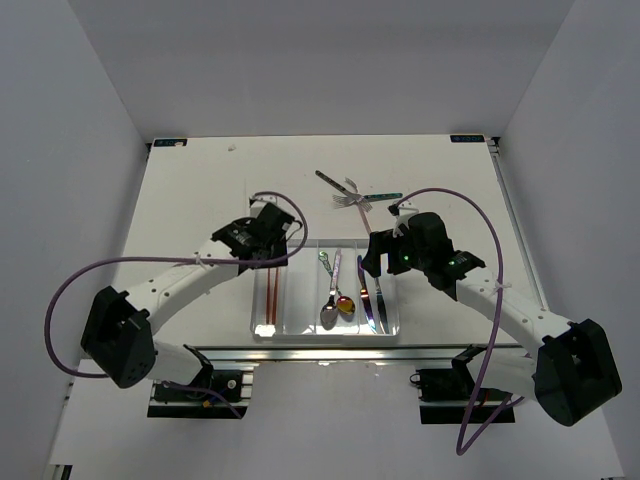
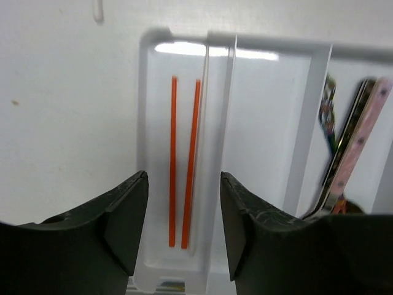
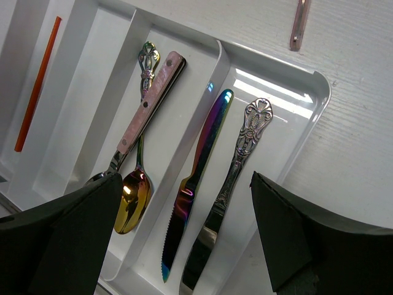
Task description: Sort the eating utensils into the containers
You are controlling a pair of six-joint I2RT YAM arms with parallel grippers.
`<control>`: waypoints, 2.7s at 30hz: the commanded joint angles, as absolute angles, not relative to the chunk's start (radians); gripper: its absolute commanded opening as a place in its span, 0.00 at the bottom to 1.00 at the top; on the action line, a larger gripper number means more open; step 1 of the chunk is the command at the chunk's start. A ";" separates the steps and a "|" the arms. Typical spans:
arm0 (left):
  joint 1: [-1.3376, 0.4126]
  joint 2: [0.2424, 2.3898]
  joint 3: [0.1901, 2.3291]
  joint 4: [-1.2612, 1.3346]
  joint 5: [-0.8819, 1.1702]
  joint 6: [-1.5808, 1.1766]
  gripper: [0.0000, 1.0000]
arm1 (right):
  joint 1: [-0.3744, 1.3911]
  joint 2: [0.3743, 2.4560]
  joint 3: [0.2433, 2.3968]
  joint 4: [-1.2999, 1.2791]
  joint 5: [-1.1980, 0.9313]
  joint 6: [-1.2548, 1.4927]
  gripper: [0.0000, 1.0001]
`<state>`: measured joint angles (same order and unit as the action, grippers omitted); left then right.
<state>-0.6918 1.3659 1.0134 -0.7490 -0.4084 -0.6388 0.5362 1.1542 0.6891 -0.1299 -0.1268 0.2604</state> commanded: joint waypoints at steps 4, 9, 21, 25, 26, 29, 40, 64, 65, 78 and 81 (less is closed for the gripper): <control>-0.445 1.521 1.248 -0.726 -0.384 -0.474 0.60 | 0.531 1.166 0.709 -0.109 -0.140 0.250 0.89; -0.282 1.790 1.480 -0.785 -0.301 -0.396 0.48 | 0.531 1.157 0.701 -0.107 -0.149 0.247 0.89; -0.166 2.076 1.595 -0.762 -0.153 -0.339 0.33 | 0.531 1.167 0.695 -0.097 -0.156 0.247 0.89; -0.164 2.056 1.563 -0.736 -0.152 -0.345 0.37 | 0.531 1.183 0.699 -0.098 -0.166 0.247 0.89; -0.164 2.054 1.566 -0.747 -0.159 -0.348 0.37 | 0.531 1.184 0.698 -0.098 -0.166 0.245 0.89; -0.164 2.030 1.559 -0.739 -0.184 -0.365 0.42 | 0.531 1.181 0.698 -0.097 -0.166 0.247 0.89; -0.166 1.968 1.554 -0.701 -0.118 -0.394 0.48 | 0.531 1.192 0.699 -0.098 -0.170 0.245 0.89; -0.202 2.135 1.494 -0.723 -0.160 -0.403 0.11 | 0.531 1.193 0.701 -0.100 -0.176 0.244 0.89; -0.202 2.131 1.494 -0.723 -0.153 -0.403 0.08 | 0.531 1.192 0.700 -0.100 -0.176 0.242 0.89; -0.210 1.745 1.468 -0.672 -0.171 -0.410 0.00 | 0.531 1.193 0.699 -0.101 -0.172 0.242 0.89; -0.245 1.691 1.392 -0.675 -0.138 -0.410 0.00 | 0.531 1.198 0.701 -0.103 -0.170 0.242 0.89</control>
<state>-0.2092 1.7885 1.4525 -0.6861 -0.1722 -0.4091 0.5362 1.1995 0.6891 -0.1268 -0.1612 0.2539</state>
